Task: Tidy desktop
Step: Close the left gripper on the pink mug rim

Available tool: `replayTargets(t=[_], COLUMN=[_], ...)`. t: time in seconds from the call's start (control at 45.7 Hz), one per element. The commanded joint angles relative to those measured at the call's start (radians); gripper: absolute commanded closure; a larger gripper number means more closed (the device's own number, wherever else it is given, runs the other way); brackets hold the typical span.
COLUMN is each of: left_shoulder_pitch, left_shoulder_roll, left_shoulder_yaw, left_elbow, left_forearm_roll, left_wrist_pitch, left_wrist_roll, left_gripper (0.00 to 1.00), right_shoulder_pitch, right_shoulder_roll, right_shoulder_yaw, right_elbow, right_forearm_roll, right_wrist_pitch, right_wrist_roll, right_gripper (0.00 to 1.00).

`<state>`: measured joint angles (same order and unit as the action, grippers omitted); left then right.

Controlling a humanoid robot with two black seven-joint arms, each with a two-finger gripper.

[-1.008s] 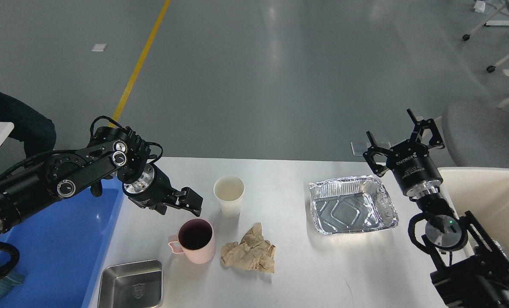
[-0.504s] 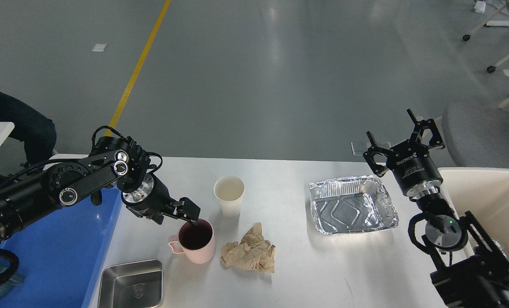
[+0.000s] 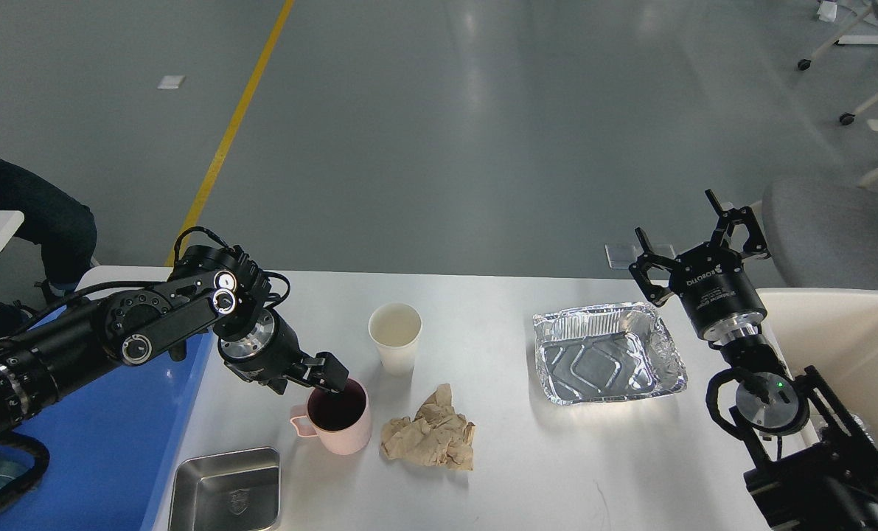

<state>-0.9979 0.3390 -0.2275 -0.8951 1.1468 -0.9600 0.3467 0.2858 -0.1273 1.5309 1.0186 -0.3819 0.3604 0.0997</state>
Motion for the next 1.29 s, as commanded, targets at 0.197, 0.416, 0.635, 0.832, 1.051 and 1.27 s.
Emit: replayTargets(t=[0.197,0.416,0.635,0.832,1.051,1.27], left_shoulder_pitch=[-0.001,0.008,0.007,0.002,-0.007,-0.028], left_shoulder_roll=[-0.020,-0.052,-0.049,-0.046,-0.041,-0.028], left_shoulder_yaw=[0.020,0.034,0.053,0.050,0.037,-0.033], left_elbow=[0.010,0.015,0.013,0.013,0.010,0.005], left_forearm_roll=[0.022,0.037,0.059,0.065,0.063,0.048], left_wrist_pitch=[0.000,0.000,0.000,0.000,0.006,0.000], left_wrist_roll=[0.034,0.044,0.098,0.100,0.100,0.097], left_gripper=[0.71,1.00,1.00,1.00,1.00,1.00], right_shoulder_pitch=[-0.005,-0.008,-0.011,-0.011,-0.011,-0.013], right_shoulder_roll=[-0.008,-0.008,-0.008,-0.008,-0.008,-0.008], right_shoulder_yaw=[0.000,0.002,0.009,0.009,0.009,0.009], right_elbow=[0.000,0.000,0.000,0.000,0.000,0.000], right_forearm_roll=[0.001,0.001,0.001,0.001,0.001,0.000], right_wrist_pitch=[0.000,0.000,0.000,0.000,0.000,0.000], right_wrist_roll=[0.000,0.000,0.000,0.000,0.000,0.000], right_gripper=[0.00,0.00,0.00,0.00,0.00,0.00])
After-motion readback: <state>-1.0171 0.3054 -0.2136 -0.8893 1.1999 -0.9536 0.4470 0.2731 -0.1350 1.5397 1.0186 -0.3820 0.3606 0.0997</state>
